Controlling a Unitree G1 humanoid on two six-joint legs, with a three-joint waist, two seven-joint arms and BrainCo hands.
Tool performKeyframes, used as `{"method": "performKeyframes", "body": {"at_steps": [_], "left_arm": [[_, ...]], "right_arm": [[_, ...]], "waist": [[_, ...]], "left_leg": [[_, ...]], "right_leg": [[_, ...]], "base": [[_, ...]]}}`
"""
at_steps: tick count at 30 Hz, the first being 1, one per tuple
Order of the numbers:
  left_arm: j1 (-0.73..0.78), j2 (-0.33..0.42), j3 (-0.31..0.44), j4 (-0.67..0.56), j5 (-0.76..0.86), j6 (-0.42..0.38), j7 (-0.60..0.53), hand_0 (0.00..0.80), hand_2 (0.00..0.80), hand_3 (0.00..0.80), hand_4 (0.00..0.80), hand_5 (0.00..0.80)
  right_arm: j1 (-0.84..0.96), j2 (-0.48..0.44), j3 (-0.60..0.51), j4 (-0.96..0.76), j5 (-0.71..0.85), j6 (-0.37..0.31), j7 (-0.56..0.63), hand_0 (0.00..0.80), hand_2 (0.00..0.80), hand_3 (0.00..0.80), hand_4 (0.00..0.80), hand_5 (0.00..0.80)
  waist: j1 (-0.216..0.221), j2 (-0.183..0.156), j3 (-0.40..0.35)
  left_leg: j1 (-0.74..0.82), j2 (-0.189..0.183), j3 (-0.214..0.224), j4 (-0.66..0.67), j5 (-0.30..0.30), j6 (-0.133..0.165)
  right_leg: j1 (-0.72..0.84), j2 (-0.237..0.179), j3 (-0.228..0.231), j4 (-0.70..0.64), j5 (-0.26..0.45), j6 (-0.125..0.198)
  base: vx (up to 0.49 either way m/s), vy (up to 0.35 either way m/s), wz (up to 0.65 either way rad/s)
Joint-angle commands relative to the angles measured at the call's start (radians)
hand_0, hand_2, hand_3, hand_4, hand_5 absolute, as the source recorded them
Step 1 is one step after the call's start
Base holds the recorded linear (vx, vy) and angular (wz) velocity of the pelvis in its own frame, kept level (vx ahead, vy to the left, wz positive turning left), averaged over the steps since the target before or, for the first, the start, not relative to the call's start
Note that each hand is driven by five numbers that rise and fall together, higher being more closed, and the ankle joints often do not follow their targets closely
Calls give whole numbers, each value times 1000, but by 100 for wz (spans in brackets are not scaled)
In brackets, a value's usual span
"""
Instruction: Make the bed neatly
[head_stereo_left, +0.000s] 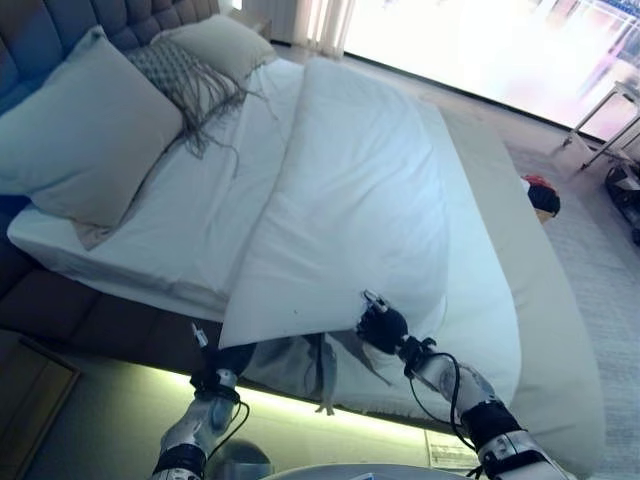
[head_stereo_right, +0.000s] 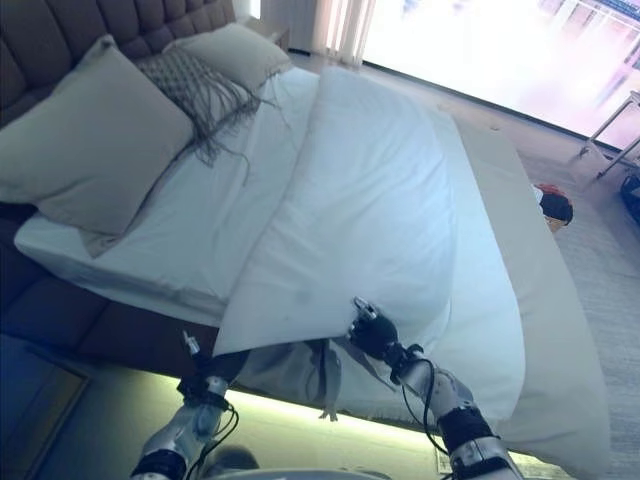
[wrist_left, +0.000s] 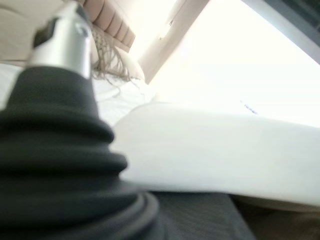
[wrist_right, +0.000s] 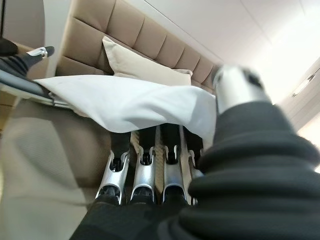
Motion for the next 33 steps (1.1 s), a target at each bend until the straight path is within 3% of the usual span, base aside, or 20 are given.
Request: {"method": "performKeyframes", "body": {"at_steps": [1,4,6,8,9,10,14,17,19,25,30,33], "left_arm": [[12,255,338,73,-152,-114,-177,0,0,0,0,0],[-7,231,334,113,-152,-93,-228,0,0,0,0,0],[-19,235,331,145,-152,-73,-256,0,0,0,0,0],[-29,252,340,171,-152,-68,-269,0,0,0,0,0],[-35,257,349,181,-152,-69,-282,0,0,0,0,0],[-40,262,357,185,-152,-69,-286,0,0,0,0,0],[-75,259,371,192,-152,-112,-310,0,0,0,0,0],[-105,256,370,183,-152,-148,-307,0,0,0,0,0],[-121,267,371,180,-152,-167,-281,0,0,0,0,0],[-117,318,416,160,-152,-177,-227,0,0,0,0,0],[-116,349,390,76,-152,-164,-213,0,0,0,0,0],[-123,350,379,55,-152,-162,-240,0,0,0,0,0]], "right_arm": [[71,-142,-192,72,-36,32,116,0,0,0,0,0],[101,-121,-197,258,-211,82,251,0,0,0,0,0],[112,-118,-208,408,-380,63,360,0,0,0,0,0],[123,-108,-228,580,-505,34,416,0,0,0,0,0],[130,-102,-232,641,-573,28,450,0,0,0,0,0],[146,-93,-247,692,-612,14,445,0,0,0,0,0],[186,-66,-290,764,-449,57,321,0,0,0,0,0],[211,-69,-332,842,-420,35,268,0,0,0,0,0],[218,-77,-348,868,-388,11,219,0,0,0,0,0],[204,-119,-370,855,-368,-32,142,0,0,0,0,0],[177,-132,-324,840,-375,-59,115,0,0,0,0,0],[160,-137,-303,835,-370,-58,90,0,0,0,0,0]], "waist": [[31,42,-60],[15,60,-58],[8,64,-61],[3,68,-61],[4,76,-58],[4,86,-60],[-14,110,-68],[-32,102,-84],[-40,97,-96],[-31,101,-94],[-5,124,-83],[18,132,-75]], "left_leg": [[-17,-71,26,32,-64,80],[-38,-109,36,41,-66,102],[-44,-135,49,31,-66,113],[-33,-161,79,5,-67,117],[-27,-164,90,-9,-64,125],[-36,-173,90,-17,-54,140],[-75,-212,63,-31,-39,185],[-104,-260,18,-33,-31,199],[-125,-280,-4,-29,-21,203],[-219,-283,-8,-15,33,156],[-282,-278,41,-79,115,117],[-309,-265,22,-86,154,88]], "right_leg": [[-49,-145,-10,60,-19,94],[-90,-183,-1,52,48,97],[-120,-205,0,40,111,105],[-172,-242,-34,68,210,129],[-191,-239,-34,128,203,129],[-201,-221,-24,207,177,118],[-248,-101,47,483,46,65],[-227,14,115,491,-43,45],[-211,55,141,440,-60,31],[-117,108,147,218,-180,-44],[-78,137,133,103,-175,-74],[-61,140,118,72,-165,-83]], "base": [[-262,217,-5],[-231,195,-5],[-169,153,-4],[-194,143,-10],[-257,204,-32],[-225,205,-41],[-214,156,-22],[-181,-1,-4],[-165,-53,11],[-165,-84,-10],[-212,-84,8],[-213,-50,17]]}}
